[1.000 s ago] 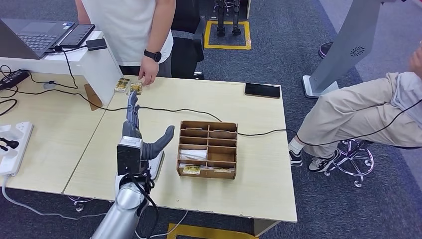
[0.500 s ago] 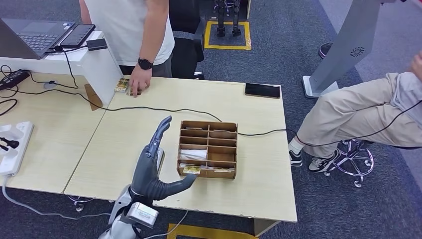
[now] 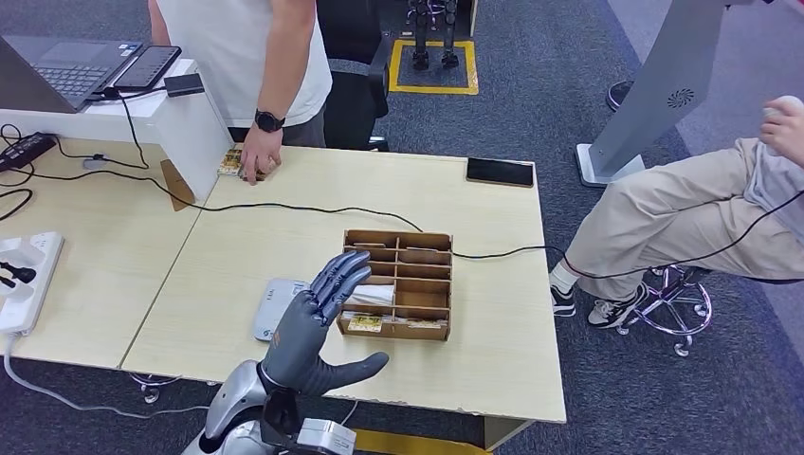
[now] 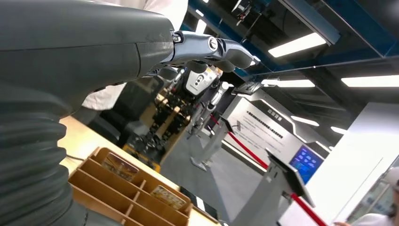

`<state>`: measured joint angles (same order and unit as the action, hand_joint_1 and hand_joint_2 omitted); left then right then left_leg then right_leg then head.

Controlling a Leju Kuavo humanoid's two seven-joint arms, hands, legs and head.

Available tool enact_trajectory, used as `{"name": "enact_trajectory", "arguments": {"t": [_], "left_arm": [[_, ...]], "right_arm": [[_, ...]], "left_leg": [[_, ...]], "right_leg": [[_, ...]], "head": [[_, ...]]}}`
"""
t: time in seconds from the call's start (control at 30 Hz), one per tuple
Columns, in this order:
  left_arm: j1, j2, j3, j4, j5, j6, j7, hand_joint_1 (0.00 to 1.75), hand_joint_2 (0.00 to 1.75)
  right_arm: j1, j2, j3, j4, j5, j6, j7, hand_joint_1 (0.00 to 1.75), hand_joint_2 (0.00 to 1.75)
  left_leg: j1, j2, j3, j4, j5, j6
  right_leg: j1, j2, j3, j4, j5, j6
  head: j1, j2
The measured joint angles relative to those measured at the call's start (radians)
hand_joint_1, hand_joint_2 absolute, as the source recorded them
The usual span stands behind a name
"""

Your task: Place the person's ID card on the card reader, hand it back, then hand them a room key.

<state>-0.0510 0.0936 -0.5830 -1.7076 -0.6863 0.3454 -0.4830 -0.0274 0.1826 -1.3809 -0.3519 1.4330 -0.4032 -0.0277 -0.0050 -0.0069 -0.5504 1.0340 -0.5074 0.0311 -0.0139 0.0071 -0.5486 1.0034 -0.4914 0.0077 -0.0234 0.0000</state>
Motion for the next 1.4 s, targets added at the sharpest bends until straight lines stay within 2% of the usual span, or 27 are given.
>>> {"name": "enact_trajectory", "arguments": {"t": [0.23,0.33,0.93,1.4], "left_arm": [[-0.044,0.039,-0.049,0.072,-0.266,0.056,0.165,0.0,1.75],[-0.06,0.05,-0.066,0.115,-0.323,0.065,0.208,0.0,1.75],[-0.106,0.061,-0.13,0.272,-0.455,0.037,0.311,0.0,1.75],[-0.112,0.037,-0.137,0.338,-0.558,0.071,0.463,0.0,1.75]], "right_arm": [[-0.001,-0.01,0.0,0.003,0.017,0.001,0.006,0.0,1.75],[-0.002,-0.013,0.0,0.006,0.018,0.001,0.008,0.0,1.75],[-0.005,-0.017,-0.011,0.006,0.035,0.012,0.016,0.0,1.75],[-0.005,-0.017,-0.019,-0.002,0.036,0.018,0.023,0.0,1.75]], "left_leg": [[0.0,0.0,0.0,0.0,0.0,0.0],[0.0,0.0,0.0,0.0,0.0,0.0],[0.0,0.0,0.0,0.0,0.0,0.0],[0.0,0.0,0.0,0.0,0.0,0.0]], "right_leg": [[0.0,0.0,0.0,0.0,0.0,0.0],[0.0,0.0,0.0,0.0,0.0,0.0],[0.0,0.0,0.0,0.0,0.0,0.0],[0.0,0.0,0.0,0.0,0.0,0.0]], "head": [[0.0,0.0],[0.0,0.0],[0.0,0.0],[0.0,0.0]]}}
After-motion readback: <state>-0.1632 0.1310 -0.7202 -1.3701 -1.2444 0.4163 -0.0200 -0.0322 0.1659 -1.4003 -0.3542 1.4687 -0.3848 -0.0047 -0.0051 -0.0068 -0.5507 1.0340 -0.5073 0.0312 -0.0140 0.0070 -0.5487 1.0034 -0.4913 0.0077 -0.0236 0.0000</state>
